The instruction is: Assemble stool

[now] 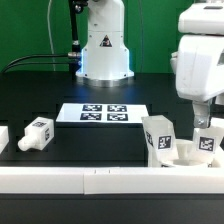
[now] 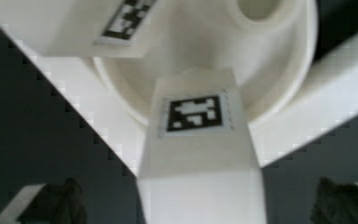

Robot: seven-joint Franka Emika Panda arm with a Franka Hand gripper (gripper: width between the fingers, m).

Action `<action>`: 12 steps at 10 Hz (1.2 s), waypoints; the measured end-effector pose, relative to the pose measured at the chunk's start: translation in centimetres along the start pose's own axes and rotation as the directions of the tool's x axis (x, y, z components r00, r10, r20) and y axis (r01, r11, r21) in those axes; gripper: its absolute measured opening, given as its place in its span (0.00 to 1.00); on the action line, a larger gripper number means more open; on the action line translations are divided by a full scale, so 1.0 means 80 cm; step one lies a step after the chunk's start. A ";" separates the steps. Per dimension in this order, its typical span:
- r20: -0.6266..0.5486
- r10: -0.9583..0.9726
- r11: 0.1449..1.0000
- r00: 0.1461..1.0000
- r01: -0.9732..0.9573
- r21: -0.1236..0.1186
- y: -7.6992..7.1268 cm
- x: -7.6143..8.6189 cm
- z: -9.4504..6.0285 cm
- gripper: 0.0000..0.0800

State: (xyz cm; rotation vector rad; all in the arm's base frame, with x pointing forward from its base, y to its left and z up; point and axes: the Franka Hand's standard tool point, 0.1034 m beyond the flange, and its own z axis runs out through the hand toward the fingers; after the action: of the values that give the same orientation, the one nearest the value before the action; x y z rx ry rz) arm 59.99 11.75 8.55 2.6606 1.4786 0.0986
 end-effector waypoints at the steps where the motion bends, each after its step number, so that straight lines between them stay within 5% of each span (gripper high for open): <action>1: 0.008 -0.021 1.000 1.000 0.021 0.002 0.002 -0.005 0.005 0.81; 4: 0.008 -0.015 1.000 1.000 0.015 0.002 0.003 -0.006 0.005 0.78; 6: 0.009 -0.013 1.000 1.000 0.013 0.002 0.003 -0.007 0.006 0.42; 9: 0.009 0.023 1.000 1.000 -0.023 0.002 0.004 -0.008 0.006 0.42; 12: 0.017 0.344 0.939 0.939 -0.344 0.013 0.019 -0.019 0.006 0.42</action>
Offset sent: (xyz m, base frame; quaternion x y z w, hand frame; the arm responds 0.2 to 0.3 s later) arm 0.0000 0.0000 0.0000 0.0000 0.0000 0.0000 1.0000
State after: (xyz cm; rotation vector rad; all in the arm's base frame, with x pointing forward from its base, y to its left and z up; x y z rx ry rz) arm 60.51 9.61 8.22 2.8966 0.9971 0.0929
